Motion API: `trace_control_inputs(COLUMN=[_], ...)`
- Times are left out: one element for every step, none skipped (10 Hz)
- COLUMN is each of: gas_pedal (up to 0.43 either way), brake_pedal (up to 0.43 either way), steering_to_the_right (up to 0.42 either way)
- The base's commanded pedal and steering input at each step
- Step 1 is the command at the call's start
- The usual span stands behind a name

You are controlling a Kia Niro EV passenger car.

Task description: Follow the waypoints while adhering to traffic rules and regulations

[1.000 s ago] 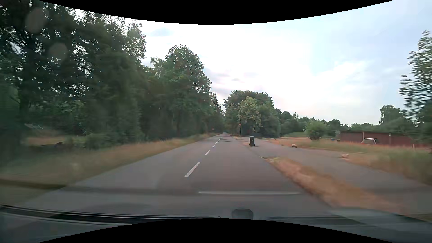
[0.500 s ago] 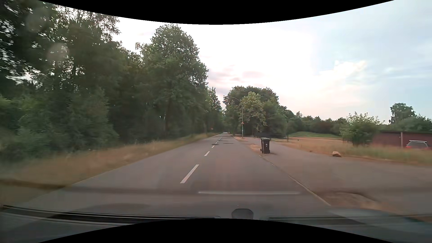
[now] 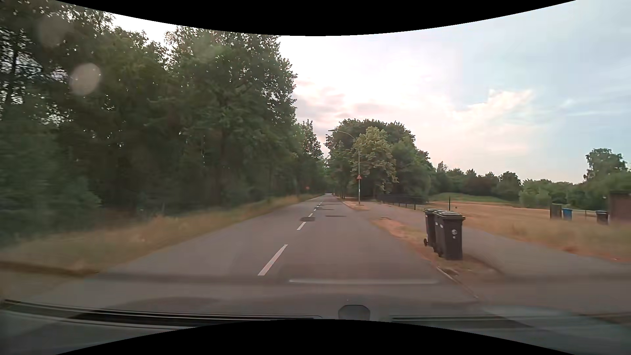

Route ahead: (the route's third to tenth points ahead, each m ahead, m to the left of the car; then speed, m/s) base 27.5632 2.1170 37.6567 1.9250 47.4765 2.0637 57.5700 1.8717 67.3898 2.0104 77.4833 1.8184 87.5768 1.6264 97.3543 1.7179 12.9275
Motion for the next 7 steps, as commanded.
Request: trace_control_inputs(gas_pedal=[0.067,0.067,0.067,0.079,0.079,0.079,0.079], brake_pedal=[0.0,0.0,0.0,0.0,0.0,0.0,0.0], steering_to_the_right=[0.001,0.001,0.001,0.001,0.001,0.003,0.003])
